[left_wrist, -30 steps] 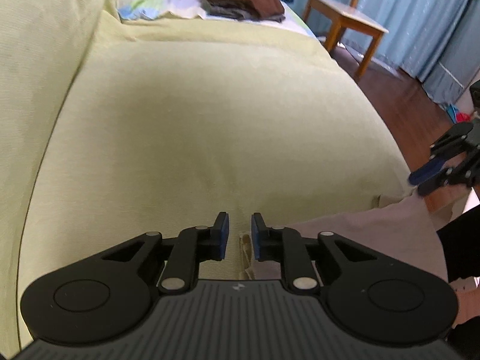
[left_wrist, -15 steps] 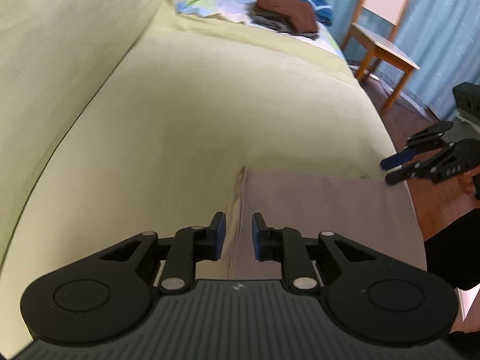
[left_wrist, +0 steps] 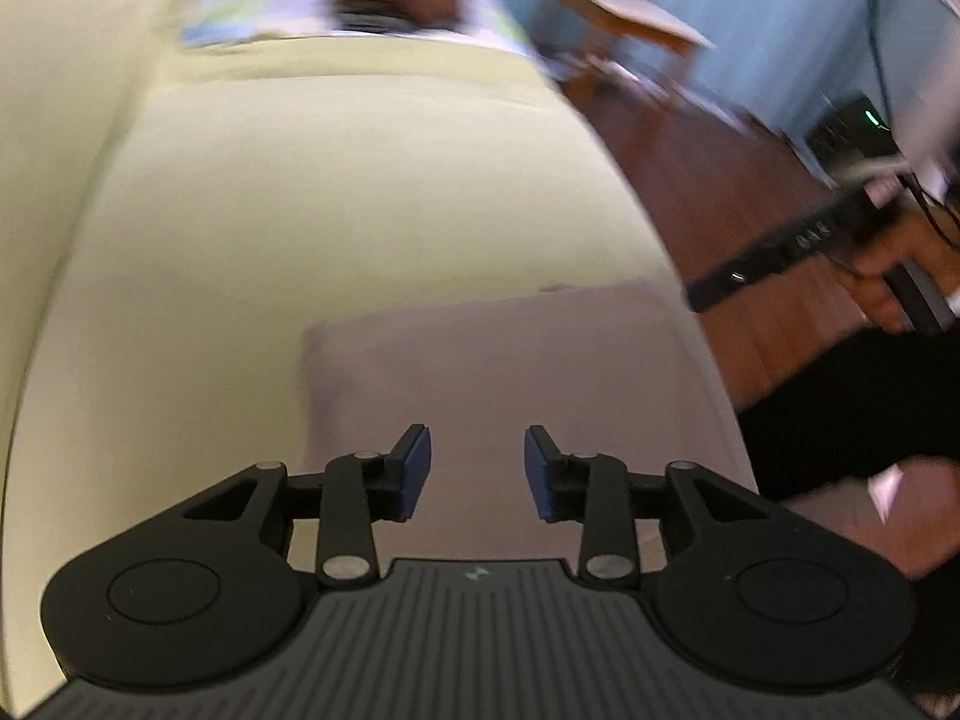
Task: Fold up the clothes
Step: 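Move both grippers to the edge of the folded grey top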
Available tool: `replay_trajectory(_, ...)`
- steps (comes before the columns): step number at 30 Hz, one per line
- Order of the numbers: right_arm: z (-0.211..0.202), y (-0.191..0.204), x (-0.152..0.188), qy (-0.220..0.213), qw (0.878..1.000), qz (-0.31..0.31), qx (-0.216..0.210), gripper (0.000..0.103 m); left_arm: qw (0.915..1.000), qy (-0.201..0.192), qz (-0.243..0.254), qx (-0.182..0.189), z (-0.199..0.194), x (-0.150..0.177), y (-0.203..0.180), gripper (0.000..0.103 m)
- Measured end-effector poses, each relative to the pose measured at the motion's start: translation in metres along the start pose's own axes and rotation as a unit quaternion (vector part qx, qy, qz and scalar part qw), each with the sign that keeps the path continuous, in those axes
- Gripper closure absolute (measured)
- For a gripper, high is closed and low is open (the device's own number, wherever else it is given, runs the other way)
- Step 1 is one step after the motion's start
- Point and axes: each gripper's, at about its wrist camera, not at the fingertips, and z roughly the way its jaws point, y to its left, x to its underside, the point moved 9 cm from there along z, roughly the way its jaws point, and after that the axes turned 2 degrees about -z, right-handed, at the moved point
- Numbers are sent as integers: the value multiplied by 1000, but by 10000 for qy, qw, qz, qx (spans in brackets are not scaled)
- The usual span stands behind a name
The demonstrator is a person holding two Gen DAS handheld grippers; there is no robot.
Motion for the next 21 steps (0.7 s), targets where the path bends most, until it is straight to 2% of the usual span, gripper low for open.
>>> replay_trajectory(3,-2,-2,13,-81,9997,233,-73,71,9978,212,523,339,24,-26,-7,61)
replay_trajectory(6,0,-2,23,-180,9990,365,-161,71,9943,380,870,492,43,-44,-11,59)
replay_trajectory(10,9,-8,19,-372,9974,566,-265,69,9910,590,1035,613,57,-53,-5,53)
replay_trajectory(13,21,-14,13,-471,9964,616,-347,69,9929,712,776,547,59,-49,14,53)
replay_trajectory(16,30,-21,11,-525,9937,827,-540,68,9912,746,890,634,59,-50,11,53)
replay_trajectory(21,32,-26,15,-621,9880,1178,-785,69,9765,792,1603,1208,76,-69,-22,53)
